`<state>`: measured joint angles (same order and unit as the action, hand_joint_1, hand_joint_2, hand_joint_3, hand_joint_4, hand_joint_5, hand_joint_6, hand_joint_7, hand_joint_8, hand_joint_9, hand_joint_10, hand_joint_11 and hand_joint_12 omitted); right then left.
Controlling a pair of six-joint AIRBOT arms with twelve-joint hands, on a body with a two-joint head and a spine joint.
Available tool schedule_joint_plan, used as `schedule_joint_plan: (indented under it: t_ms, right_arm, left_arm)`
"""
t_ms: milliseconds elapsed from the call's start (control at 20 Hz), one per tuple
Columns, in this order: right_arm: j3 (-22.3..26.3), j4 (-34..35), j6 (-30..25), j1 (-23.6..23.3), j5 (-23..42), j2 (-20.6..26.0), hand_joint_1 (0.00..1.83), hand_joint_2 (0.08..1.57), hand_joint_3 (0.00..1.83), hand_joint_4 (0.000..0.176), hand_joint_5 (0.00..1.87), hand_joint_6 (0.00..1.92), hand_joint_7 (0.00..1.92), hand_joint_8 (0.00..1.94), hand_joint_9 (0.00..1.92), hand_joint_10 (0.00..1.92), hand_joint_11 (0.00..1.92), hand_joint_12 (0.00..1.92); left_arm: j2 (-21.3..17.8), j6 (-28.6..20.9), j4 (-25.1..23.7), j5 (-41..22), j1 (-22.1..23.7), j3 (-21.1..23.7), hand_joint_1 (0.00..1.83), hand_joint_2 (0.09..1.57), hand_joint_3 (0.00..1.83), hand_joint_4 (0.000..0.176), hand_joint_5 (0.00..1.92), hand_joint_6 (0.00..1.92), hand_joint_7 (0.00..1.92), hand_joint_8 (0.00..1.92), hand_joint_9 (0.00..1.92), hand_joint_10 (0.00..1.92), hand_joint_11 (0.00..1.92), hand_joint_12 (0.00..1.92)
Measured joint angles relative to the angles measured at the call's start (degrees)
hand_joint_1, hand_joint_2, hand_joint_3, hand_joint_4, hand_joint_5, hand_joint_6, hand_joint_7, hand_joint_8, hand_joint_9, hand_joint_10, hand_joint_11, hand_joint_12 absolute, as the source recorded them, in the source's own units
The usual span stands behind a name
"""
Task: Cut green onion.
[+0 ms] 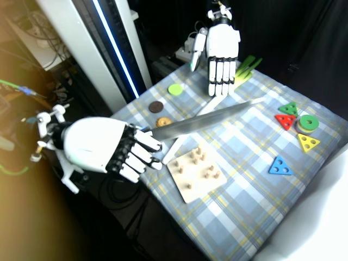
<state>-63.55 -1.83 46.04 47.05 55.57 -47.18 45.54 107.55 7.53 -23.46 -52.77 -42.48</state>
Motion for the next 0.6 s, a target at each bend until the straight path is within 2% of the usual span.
schedule_joint_plan:
  t_ms: [50,100,150,200,250,300,350,400,450,500,550,600]
  right_arm:
    - [0.0,-0.1,0.0,0.0,-0.1,0.0,0.66,1.43,0.00,0.000,0.76,1.92,1.04,1.94,1.17,1.92,1.22,1.92]
    - [0.0,-0.2,-0.1,-0.5,-0.4,0.0,0.67,1.44,0.00,0.000,0.90,1.92,1.14,1.94,1.26,1.92,1.31,1.92]
    - [0.0,-0.4,0.0,-1.0,-0.3,0.0,0.66,1.45,0.00,0.015,0.95,1.92,1.14,1.94,1.24,1.92,1.29,1.92]
    - [0.0,-1.0,0.1,-1.3,0.1,0.0,0.64,1.46,0.00,0.034,0.87,1.92,1.01,1.94,1.10,1.92,1.15,1.92]
    - [0.0,-1.2,0.2,-1.9,0.1,0.0,0.64,1.46,0.00,0.028,0.73,1.92,0.94,1.94,1.07,1.92,1.15,1.92]
    - [0.0,-1.0,0.4,-1.9,0.4,0.0,0.62,1.46,0.00,0.012,0.60,1.92,0.90,1.94,1.06,1.92,1.17,1.92]
    - [0.0,0.0,1.0,-2.1,1.6,0.0,0.58,1.46,0.00,0.000,0.68,1.92,0.99,1.94,1.13,1.92,1.22,1.92]
    - [-0.4,1.7,1.2,-2.5,3.1,-0.1,0.50,1.43,0.00,0.030,0.81,1.92,1.03,1.94,1.11,1.92,1.17,1.92]
    - [-1.0,2.9,1.3,-3.3,4.2,-0.1,0.49,1.41,0.00,0.026,0.88,1.92,1.07,1.94,1.13,1.92,1.17,1.92]
    - [-1.5,4.1,1.5,-4.4,4.9,0.0,0.52,1.43,0.00,0.000,0.89,1.92,1.07,1.94,1.12,1.92,1.14,1.92]
    - [-1.7,4.4,1.8,-4.9,5.5,0.3,0.53,1.43,0.00,0.000,0.88,1.92,1.04,1.94,1.08,1.92,1.10,1.92]
    - [-1.8,4.5,1.8,-5.3,6.1,0.5,0.55,1.42,0.00,0.000,0.89,1.92,1.05,1.94,1.10,1.92,1.14,1.92]
  left_arm:
    - [0.0,0.0,0.0,0.0,0.0,0.0,0.00,1.36,0.00,0.000,0.00,0.00,0.00,0.00,0.00,0.00,0.00,0.00]
    - [0.0,0.0,0.0,0.0,0.0,0.0,0.00,1.36,0.00,0.000,0.00,0.00,0.00,0.00,0.00,0.00,0.00,0.00]
    - [0.0,0.0,0.0,0.0,0.0,0.0,0.00,1.36,0.00,0.000,0.00,0.00,0.00,0.00,0.00,0.00,0.00,0.00]
    - [0.0,0.0,0.0,-0.1,0.0,0.0,0.00,1.36,0.00,0.000,0.00,0.00,0.00,0.00,0.00,0.00,0.00,0.00]
    - [0.0,0.0,0.2,-0.1,0.0,0.0,0.00,1.37,0.00,0.000,0.00,0.00,0.00,0.00,0.00,0.00,0.00,0.00]
    - [0.0,0.0,0.5,-0.2,0.0,0.1,0.00,1.37,0.00,0.000,0.00,0.00,0.00,0.00,0.00,0.00,0.00,0.00]
    - [0.0,0.0,1.0,-0.5,0.0,0.1,0.00,1.38,0.00,0.000,0.00,0.00,0.00,0.00,0.00,0.00,0.00,0.00]
    - [0.0,-0.1,1.6,-1.0,-0.3,0.3,0.00,1.38,0.00,0.000,0.00,0.00,0.00,0.00,0.00,0.00,0.00,0.00]
    - [0.0,-0.2,2.1,-1.9,-0.5,0.6,0.00,1.38,0.00,0.000,0.00,0.00,0.00,0.00,0.00,0.00,0.00,0.00]
    - [-0.1,-0.4,2.5,-3.1,-0.9,1.2,0.00,1.39,0.00,0.000,0.00,0.00,0.00,0.00,0.00,0.00,0.00,0.00]
    - [-0.6,-1.0,2.5,-4.3,-1.1,1.7,0.00,1.39,0.01,0.000,0.00,0.00,0.00,0.00,0.00,0.00,0.00,0.00]
    - [-1.1,-1.7,2.3,-5.7,-1.2,2.3,0.00,1.39,0.01,0.000,0.00,0.00,0.00,0.00,0.00,0.00,0.00,0.00]
